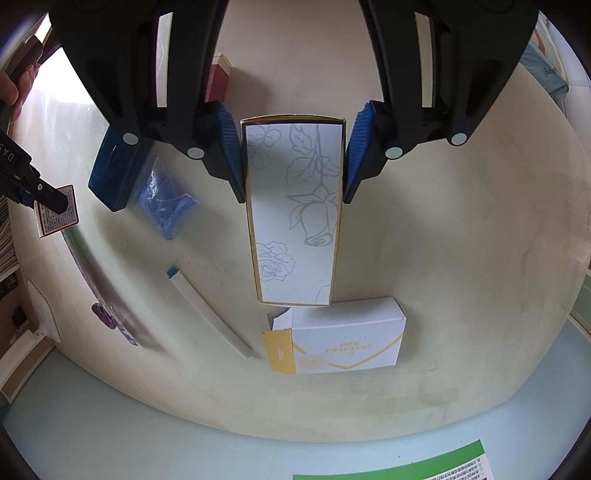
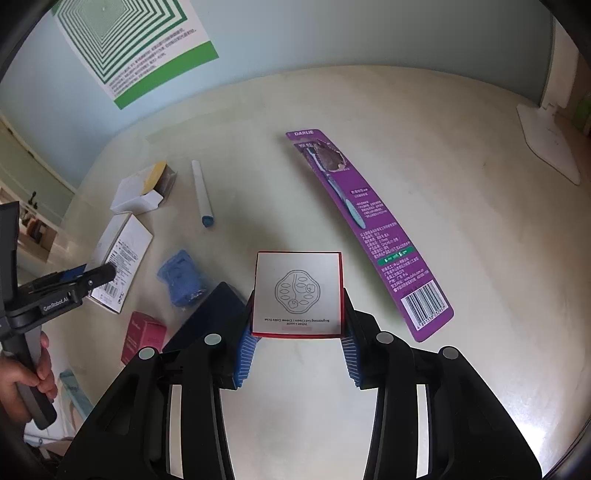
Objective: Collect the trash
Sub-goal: 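Grasp the drawing card with the left tool while the right tool grasps the small white box, then carry the card and small box over the bin and open both tools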
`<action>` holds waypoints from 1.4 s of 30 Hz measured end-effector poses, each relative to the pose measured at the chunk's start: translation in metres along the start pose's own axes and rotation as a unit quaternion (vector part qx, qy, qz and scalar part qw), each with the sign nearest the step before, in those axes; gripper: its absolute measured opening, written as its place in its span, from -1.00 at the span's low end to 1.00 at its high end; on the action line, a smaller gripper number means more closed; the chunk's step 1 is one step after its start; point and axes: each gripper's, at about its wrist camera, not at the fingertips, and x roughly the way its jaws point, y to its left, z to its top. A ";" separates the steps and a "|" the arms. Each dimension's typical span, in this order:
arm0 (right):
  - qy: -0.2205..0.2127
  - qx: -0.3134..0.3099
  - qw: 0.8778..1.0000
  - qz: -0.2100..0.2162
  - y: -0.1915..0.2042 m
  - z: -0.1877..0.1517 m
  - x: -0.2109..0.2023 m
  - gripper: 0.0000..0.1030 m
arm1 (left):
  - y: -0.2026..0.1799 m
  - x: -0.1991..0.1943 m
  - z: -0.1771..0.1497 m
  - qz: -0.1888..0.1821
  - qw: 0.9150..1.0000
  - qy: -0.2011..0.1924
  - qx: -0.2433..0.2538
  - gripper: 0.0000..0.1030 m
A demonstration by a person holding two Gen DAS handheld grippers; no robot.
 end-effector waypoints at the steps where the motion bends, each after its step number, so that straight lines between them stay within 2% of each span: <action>1: -0.003 0.003 1.000 0.001 0.001 0.000 -0.001 -0.21 | 0.000 -0.002 0.001 -0.001 1.000 -0.003 0.002 -0.08; 9: -0.021 0.018 1.000 -0.007 0.007 -0.005 -0.015 -0.20 | -0.003 -0.027 -0.004 -0.017 0.999 -0.029 0.032 -0.08; 15: -0.042 0.054 0.997 -0.026 0.012 -0.020 -0.029 -0.20 | 0.001 -0.035 0.012 -0.044 0.995 -0.043 0.079 -0.08; 20: -0.064 0.108 0.991 -0.051 0.019 -0.044 -0.044 -0.20 | -0.009 -0.037 0.012 -0.073 0.986 -0.049 0.145 -0.08; 24: -0.084 0.149 0.982 -0.078 0.030 -0.071 -0.058 -0.20 | -0.016 -0.042 0.007 -0.098 0.973 -0.058 0.203 -0.08; 28: -0.107 0.196 0.969 -0.110 0.042 -0.102 -0.077 -0.20 | -0.028 -0.047 0.000 -0.133 0.952 -0.062 0.268 -0.09; 33: -0.128 0.259 0.944 -0.156 0.051 -0.153 -0.100 -0.20 | -0.051 -0.057 -0.022 -0.177 0.916 -0.063 0.354 -0.09; 41: -0.152 0.379 0.888 -0.214 0.064 -0.258 -0.146 -0.20 | -0.106 -0.081 -0.092 -0.242 0.843 -0.037 0.478 -0.09; 42: -0.155 0.396 0.878 -0.221 0.066 -0.275 -0.153 -0.20 | -0.116 -0.086 -0.108 -0.251 0.828 -0.031 0.500 -0.09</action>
